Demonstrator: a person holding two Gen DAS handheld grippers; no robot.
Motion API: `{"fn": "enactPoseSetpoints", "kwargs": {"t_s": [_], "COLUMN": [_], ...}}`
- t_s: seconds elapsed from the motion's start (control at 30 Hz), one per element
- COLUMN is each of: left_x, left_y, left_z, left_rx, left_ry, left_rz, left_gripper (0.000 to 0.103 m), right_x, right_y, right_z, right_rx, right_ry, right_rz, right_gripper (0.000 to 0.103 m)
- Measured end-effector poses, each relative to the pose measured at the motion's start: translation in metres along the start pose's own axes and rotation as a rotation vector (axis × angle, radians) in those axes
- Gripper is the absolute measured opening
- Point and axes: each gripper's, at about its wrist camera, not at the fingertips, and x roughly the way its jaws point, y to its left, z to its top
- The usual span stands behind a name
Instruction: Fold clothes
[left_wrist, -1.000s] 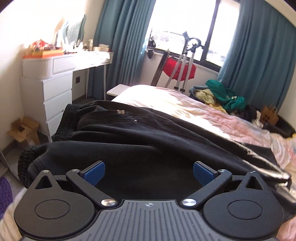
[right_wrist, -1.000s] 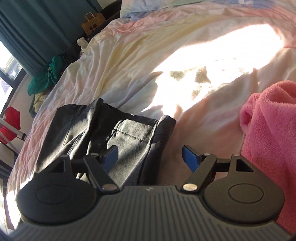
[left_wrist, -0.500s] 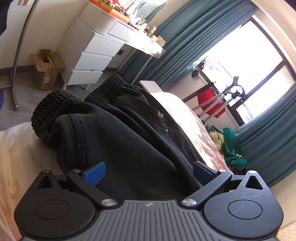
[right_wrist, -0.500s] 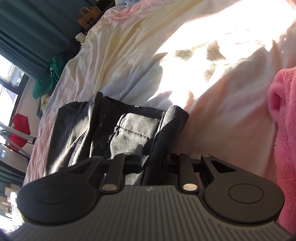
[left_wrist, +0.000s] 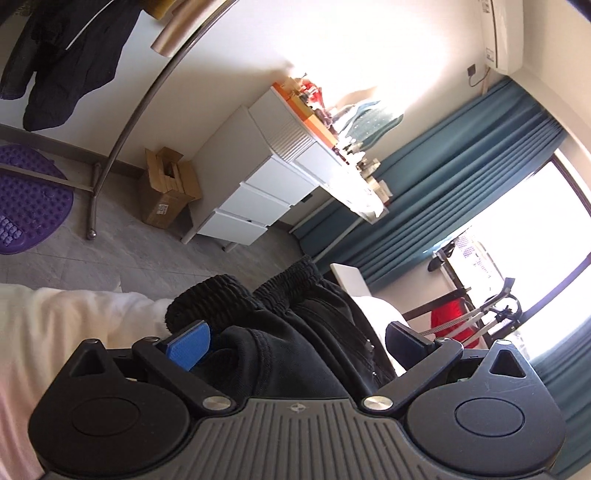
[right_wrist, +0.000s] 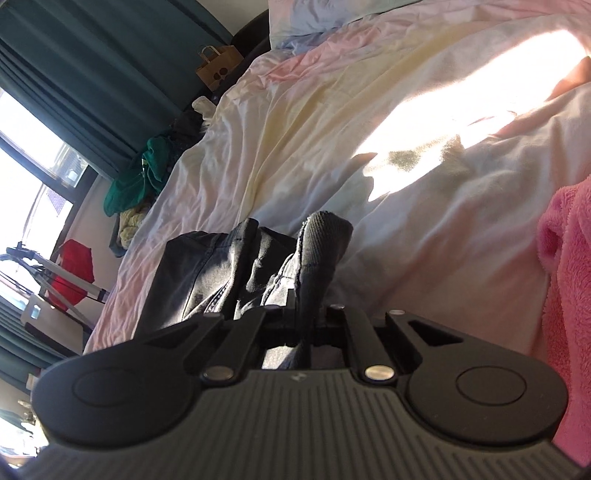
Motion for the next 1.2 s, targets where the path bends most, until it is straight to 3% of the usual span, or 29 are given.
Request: {"fn": "enactPoseSetpoints", "kwargs": {"t_s": [0.13,0.23,0.4,0.57,0.67,0.73,0.83,0.97,1.2], "left_x": [0.008,0.013,0.031,0.055,0.071,0.077,0.077,0.074,0.050], "left_y": [0.015,0.031,0.051,0.054,0.054,0.048,0.038,0.038,0.012], "left_z": [0.007,0.009,0.007,-0.006,-0.017,-0.025,-0.030,-0.031,-0.033], "left_rx": [-0.097,-0.166,-0.239,-0.274,-0.282,-0.252,-0.172,-0.184,-0.079], "left_ry": [0.045,0.090,0.183,0.296,0.400,0.440,0.414,0.386,0.238], "left_rz": [0.132,0.160,0.140,0.062,0.003,0.018,0.041,-0.052,-0.205], "left_gripper": [0.098,0.096,0.088,0.083,0.072,0.067,0.050,0.013,0.007], "right_x": [0.004,0.006,0.006,0.007,0.009,0.010,0.010,0.008,-0.007], "right_y": [-0.008,-0.009,-0.009,-0.006,-0.005,-0.005,-0.004,-0.002,0.006], "right_z": [0.000,0.000,-0.001,-0.001,-0.001,-0.001,0.000,-0.002,-0.002], "right_rx": [0.043,0.054,0.055,0.052,0.048,0.047,0.043,0.043,0.020], "right_ry": [0.023,0.031,0.030,0.025,0.023,0.024,0.015,-0.004,-0.083], "right_rz": [-0.002,-0.003,-0.006,-0.004,-0.012,-0.017,-0.004,0.001,0.049], "right_gripper": [0.007,0.008,0.008,0.008,0.008,0.008,0.008,0.008,0.007]}}
